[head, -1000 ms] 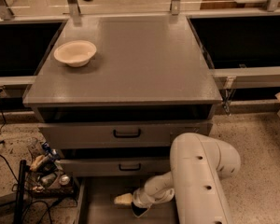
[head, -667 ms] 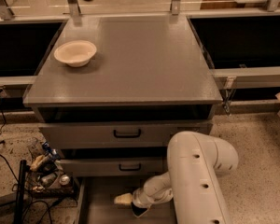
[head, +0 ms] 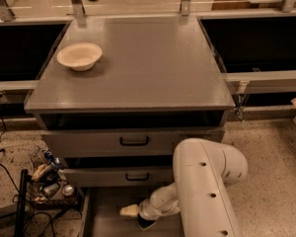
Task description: Pick sponge from bottom drawer and place on counter
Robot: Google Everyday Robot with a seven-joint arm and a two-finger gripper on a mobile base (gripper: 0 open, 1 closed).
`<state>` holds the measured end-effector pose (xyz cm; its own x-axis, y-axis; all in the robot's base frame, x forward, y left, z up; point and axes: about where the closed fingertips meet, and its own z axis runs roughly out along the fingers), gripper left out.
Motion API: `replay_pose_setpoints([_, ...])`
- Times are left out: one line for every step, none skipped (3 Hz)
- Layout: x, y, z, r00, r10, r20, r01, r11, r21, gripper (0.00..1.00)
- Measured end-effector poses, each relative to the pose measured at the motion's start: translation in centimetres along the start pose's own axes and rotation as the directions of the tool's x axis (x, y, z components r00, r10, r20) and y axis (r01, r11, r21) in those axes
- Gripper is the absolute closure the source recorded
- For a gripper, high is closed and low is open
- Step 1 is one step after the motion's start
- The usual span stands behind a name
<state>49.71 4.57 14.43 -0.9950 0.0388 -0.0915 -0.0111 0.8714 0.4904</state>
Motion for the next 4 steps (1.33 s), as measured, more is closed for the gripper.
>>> replay_pose_setpoints([0.77,-0.04,1.51,0.999,-0.001,-0.044,0.002,1.0000,0.007,0.00])
replay_pose_setpoints([0.77,-0.03,1.51,0.999,-0.001,-0.044,0.002,1.0000,0.007,0.00])
replay_pose_setpoints([0.78,-0.03,1.52,0.999,-0.001,-0.044,0.002,1.0000,0.007,0.14])
replay_pose_setpoints([0.78,-0.03,1.52,0.999,-0.001,-0.044,0.002,1.0000,0.007,0.38])
